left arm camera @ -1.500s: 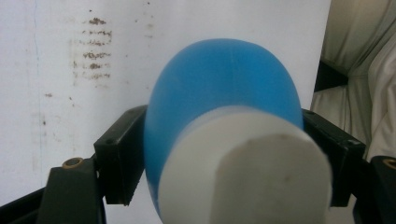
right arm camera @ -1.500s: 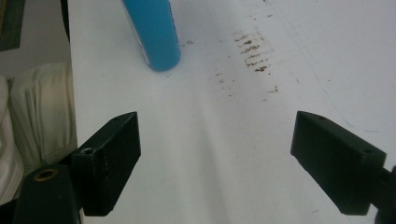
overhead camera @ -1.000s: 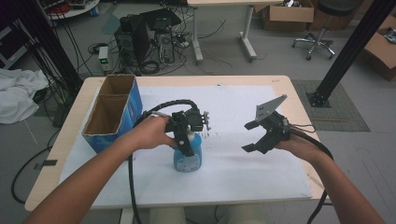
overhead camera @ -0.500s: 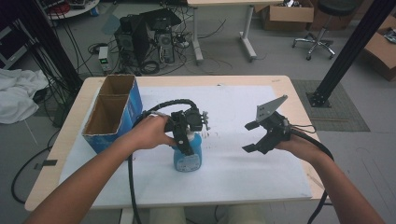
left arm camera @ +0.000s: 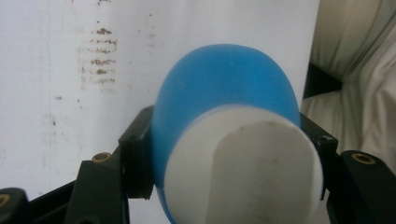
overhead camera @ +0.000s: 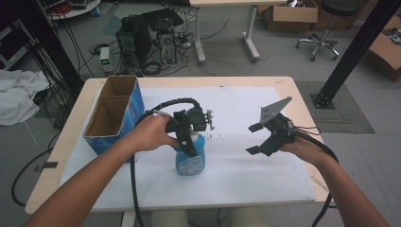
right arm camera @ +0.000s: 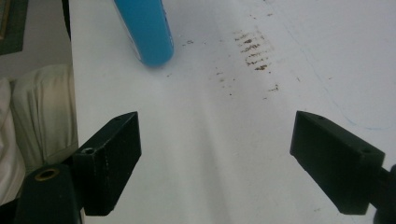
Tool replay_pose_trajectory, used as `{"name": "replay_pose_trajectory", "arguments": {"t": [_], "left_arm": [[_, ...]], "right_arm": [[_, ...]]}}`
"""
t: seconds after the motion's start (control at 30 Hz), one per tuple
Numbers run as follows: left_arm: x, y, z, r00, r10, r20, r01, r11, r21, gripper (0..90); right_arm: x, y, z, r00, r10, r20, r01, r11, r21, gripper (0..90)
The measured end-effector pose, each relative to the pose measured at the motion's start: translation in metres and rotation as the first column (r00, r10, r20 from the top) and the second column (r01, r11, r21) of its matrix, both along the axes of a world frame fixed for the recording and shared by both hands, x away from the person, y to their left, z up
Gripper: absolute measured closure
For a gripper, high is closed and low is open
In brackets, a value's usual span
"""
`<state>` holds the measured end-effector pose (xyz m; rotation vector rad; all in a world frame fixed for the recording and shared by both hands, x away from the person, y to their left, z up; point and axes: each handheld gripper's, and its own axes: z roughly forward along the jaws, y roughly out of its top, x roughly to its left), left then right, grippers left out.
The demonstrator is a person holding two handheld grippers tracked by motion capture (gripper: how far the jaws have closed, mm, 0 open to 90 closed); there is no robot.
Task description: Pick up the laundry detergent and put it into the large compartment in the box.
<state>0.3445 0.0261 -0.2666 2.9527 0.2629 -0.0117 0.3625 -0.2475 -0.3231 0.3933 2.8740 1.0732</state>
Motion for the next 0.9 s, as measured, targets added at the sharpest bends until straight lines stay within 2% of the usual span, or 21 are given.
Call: {"name": "replay_pose_trajectory", "arguments": {"t": [0.17,0.27,0.4,0.43,0.53,0.57,0.6,0.73,0.83,0.9], "left_arm": [[0.0,0.004,0.024,0.9981,0.055,0.029,-0.055,0.9982,-0.027,38.0],[0.001,0.009,0.04,0.9913,0.123,0.048,-0.12,0.9917,-0.044,38.0],[0.004,0.016,0.062,0.9782,0.198,0.061,-0.195,0.9793,-0.054,38.0],[0.005,0.019,0.073,0.973,0.22,0.068,-0.217,0.9747,-0.053,38.0],[0.006,0.024,0.094,0.9615,0.264,0.075,-0.261,0.9639,-0.052,38.0],[0.006,0.024,0.094,0.9615,0.264,0.075,-0.261,0.9639,-0.052,38.0],[0.006,0.026,0.102,0.9568,0.281,0.077,-0.277,0.9594,-0.053,38.0],[0.007,0.031,0.124,0.9465,0.314,0.073,-0.311,0.9487,-0.059,38.0],[0.008,0.036,0.142,0.9356,0.346,0.073,-0.341,0.9376,-0.069,38.0],[0.007,0.039,0.153,0.9243,0.374,0.077,-0.368,0.9264,-0.082,38.0]], "right_arm": [[0.0,0.001,0.0,1.0,0.007,-0.002,-0.007,1.0,0.004,16.5],[0.0,0.002,0.0,1.0,0.01,-0.002,-0.01,0.9999,0.005,16.5],[0.0,0.003,0.001,0.9999,0.016,0.0,-0.016,0.9999,0.006,16.5],[0.0,0.003,0.001,0.9998,0.018,0.0,-0.018,0.9998,0.007,16.6],[0.0,0.006,0.003,0.9997,0.026,0.004,-0.026,0.9996,0.007,16.6],[0.0,0.006,0.003,0.9997,0.026,0.004,-0.026,0.9996,0.007,16.6],[0.001,0.006,0.004,0.9996,0.029,0.007,-0.029,0.9996,0.008,16.6],[0.001,0.009,0.008,0.9992,0.039,0.012,-0.039,0.9991,0.013,16.7],[0.0,0.01,0.01,0.9986,0.05,0.018,-0.05,0.9986,0.014,16.7],[0.0,0.011,0.011,0.9983,0.054,0.019,-0.055,0.9984,0.016,16.7]]}}
